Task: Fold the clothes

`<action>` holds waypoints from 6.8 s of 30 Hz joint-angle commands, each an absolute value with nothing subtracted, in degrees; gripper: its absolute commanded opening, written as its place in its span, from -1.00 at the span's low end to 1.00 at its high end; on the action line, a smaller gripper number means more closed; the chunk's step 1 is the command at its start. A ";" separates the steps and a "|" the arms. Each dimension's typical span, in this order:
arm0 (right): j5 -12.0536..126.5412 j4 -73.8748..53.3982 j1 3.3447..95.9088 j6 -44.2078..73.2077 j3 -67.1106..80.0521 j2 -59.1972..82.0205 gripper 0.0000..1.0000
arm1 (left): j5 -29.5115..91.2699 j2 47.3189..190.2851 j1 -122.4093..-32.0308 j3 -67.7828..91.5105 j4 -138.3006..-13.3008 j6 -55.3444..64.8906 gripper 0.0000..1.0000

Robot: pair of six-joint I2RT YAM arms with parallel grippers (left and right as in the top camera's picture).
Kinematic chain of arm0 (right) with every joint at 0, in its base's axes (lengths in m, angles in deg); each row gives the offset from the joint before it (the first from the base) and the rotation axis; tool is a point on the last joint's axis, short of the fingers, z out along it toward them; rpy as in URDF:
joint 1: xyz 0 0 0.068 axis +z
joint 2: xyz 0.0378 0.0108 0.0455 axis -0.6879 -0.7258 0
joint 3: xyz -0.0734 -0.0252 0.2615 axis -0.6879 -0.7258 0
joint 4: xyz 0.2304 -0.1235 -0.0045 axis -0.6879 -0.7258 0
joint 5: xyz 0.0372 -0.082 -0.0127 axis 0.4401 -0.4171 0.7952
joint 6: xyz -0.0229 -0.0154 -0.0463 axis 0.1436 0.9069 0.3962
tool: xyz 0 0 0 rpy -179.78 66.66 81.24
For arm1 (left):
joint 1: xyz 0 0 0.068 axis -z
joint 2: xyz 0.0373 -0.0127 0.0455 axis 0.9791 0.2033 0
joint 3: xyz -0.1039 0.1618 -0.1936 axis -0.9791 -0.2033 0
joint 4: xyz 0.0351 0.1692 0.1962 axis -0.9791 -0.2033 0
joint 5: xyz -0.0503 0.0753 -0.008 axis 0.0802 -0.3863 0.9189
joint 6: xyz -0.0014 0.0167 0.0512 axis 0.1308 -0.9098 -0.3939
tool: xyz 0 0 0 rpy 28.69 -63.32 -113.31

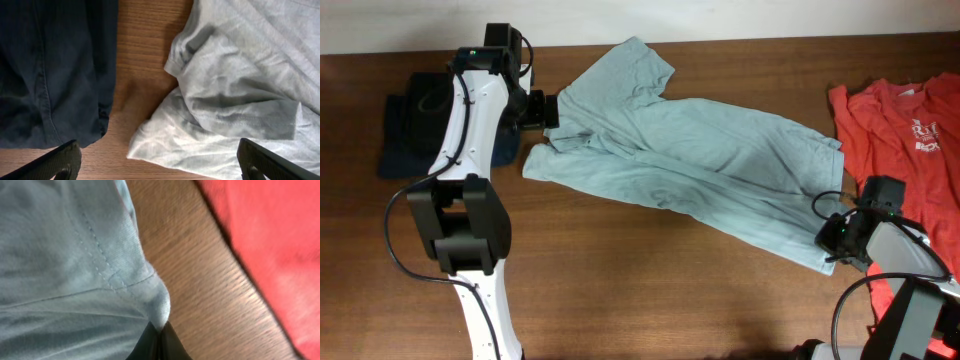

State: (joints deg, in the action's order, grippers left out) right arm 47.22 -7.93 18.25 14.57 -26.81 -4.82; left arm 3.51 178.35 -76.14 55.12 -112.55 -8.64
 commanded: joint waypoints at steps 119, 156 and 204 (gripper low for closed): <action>47.66 -19.71 17.95 17.45 -5.23 -5.67 0.97 | -6.41 176.56 -74.76 51.38 -135.55 -5.27 -0.77; 47.66 -19.69 17.95 17.45 -5.23 -5.67 0.97 | 2.90 176.58 -64.27 41.87 -129.56 3.04 -0.99; 47.66 -19.71 17.95 17.45 -5.23 -5.67 0.97 | -8.09 176.58 -64.40 38.84 -112.20 -5.88 -0.21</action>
